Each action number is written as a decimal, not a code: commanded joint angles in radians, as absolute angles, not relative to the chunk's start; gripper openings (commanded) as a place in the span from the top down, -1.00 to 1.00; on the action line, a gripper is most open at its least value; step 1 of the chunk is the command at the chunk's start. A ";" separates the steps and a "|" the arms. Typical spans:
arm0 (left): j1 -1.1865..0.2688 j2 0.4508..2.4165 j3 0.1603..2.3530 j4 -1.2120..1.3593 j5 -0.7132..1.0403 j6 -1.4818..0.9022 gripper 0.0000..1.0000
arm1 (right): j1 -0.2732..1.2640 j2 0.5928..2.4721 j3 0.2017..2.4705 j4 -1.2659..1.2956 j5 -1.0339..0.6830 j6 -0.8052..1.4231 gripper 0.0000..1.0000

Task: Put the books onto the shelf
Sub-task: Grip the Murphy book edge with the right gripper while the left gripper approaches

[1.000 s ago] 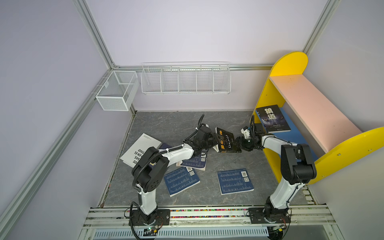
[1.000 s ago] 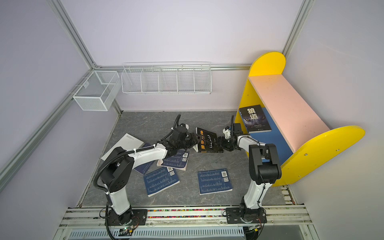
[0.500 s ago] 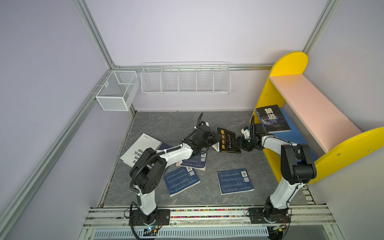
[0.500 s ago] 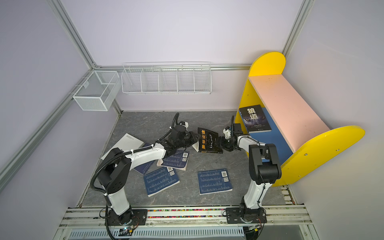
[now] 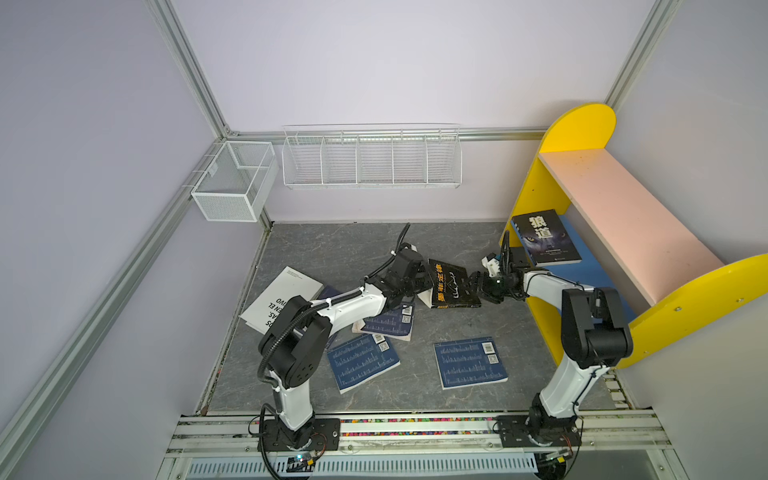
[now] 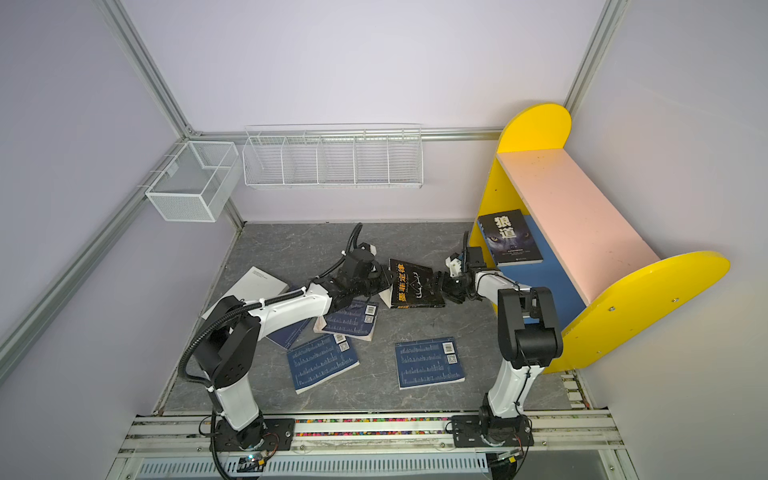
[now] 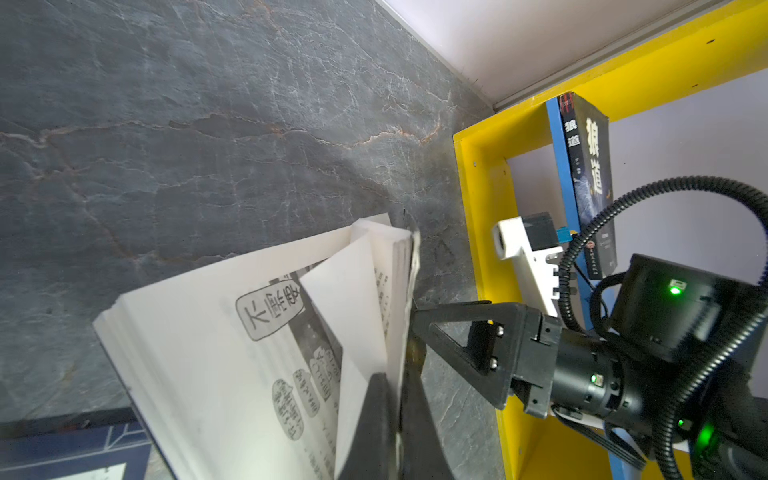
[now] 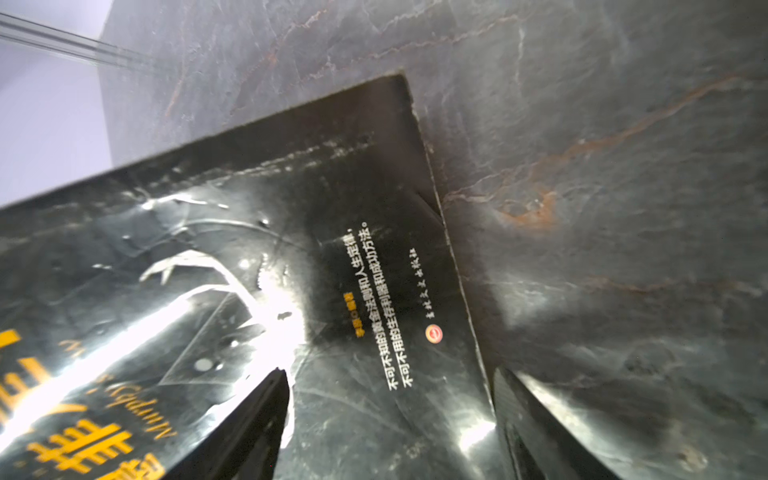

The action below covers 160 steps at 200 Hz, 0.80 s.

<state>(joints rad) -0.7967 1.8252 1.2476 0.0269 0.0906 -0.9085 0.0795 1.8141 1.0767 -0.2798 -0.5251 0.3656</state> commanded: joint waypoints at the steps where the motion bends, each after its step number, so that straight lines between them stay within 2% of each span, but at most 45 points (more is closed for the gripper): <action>1: -0.808 1.779 1.301 -0.030 0.117 -0.854 1.00 | 0.084 1.780 1.083 -0.198 -0.680 0.396 -0.58; 40: -0.762 1.709 1.318 -0.086 0.137 -0.796 1.00 | 0.085 1.750 1.068 -0.169 -0.722 0.428 -0.61; 86: -0.679 1.561 1.238 -0.214 0.195 -0.727 1.00 | 0.091 1.713 1.042 -0.138 -0.778 0.478 -0.67; 140: -0.667 1.379 0.935 -0.245 0.169 -0.794 1.00 | 0.199 1.707 0.999 -0.136 -0.710 0.488 -0.67; 160: -0.667 1.319 0.807 -0.219 0.126 -0.852 1.00 | 0.291 1.735 1.006 -0.124 -0.655 0.497 -0.66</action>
